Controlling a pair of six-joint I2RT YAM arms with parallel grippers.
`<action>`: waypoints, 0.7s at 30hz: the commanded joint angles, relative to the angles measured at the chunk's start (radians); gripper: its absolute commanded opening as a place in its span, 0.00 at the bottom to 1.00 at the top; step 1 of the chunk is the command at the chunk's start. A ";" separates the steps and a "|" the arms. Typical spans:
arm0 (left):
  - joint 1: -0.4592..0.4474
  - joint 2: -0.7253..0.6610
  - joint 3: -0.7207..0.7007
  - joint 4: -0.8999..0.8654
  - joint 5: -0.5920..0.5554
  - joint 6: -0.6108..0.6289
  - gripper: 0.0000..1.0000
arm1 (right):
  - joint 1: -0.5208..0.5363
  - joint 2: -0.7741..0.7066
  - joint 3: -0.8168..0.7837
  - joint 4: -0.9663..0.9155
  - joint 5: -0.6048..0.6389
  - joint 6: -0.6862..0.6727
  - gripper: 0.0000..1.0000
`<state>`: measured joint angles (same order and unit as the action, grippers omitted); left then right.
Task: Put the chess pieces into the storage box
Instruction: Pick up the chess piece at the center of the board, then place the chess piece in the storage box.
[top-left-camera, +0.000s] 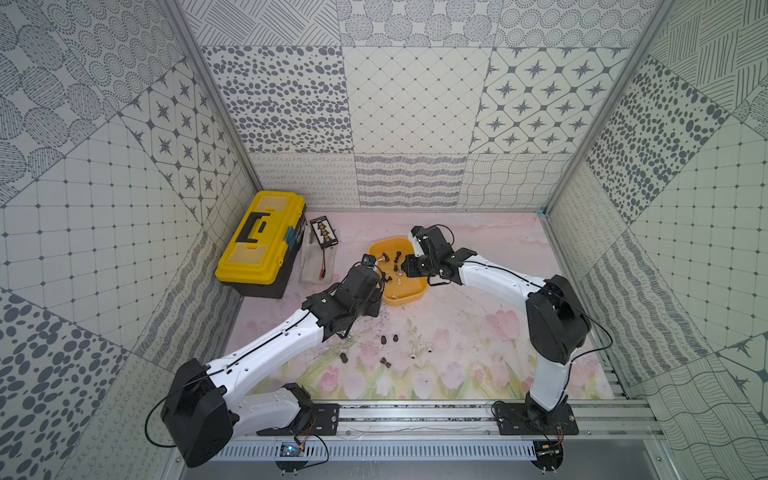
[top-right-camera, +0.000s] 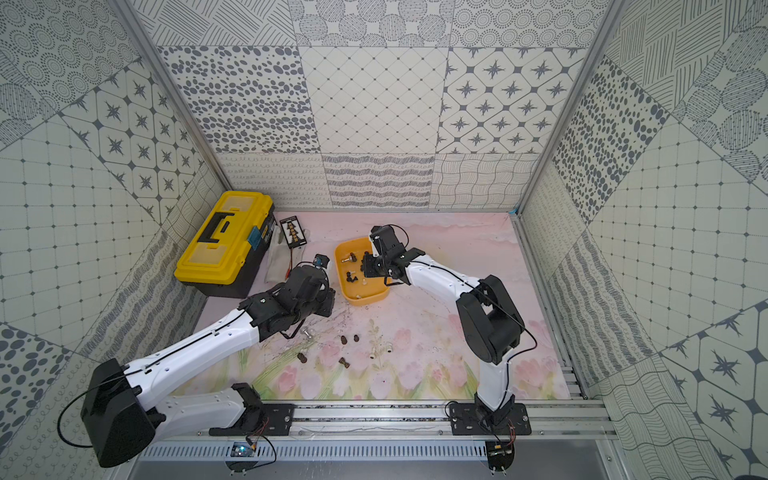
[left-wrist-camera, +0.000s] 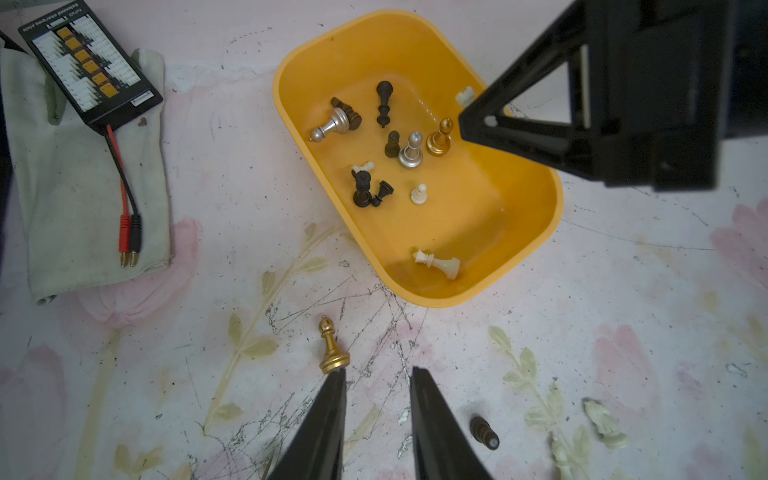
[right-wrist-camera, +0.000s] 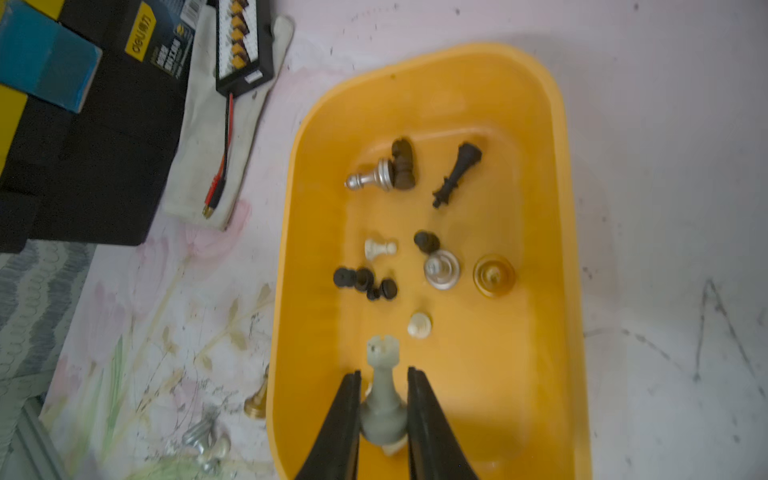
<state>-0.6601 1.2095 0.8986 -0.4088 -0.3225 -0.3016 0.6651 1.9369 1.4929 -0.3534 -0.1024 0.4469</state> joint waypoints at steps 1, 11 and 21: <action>0.010 0.032 0.005 0.075 -0.059 0.054 0.32 | -0.005 0.093 0.129 -0.111 0.039 -0.095 0.21; 0.014 0.148 0.063 0.148 -0.028 0.086 0.31 | -0.004 0.107 0.131 -0.132 0.046 -0.105 0.28; 0.015 0.162 0.138 0.103 0.035 0.094 0.31 | 0.000 0.003 0.104 -0.161 0.084 -0.105 0.37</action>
<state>-0.6464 1.3792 1.0016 -0.3195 -0.3401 -0.2283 0.6651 2.0293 1.6077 -0.5232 -0.0410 0.3477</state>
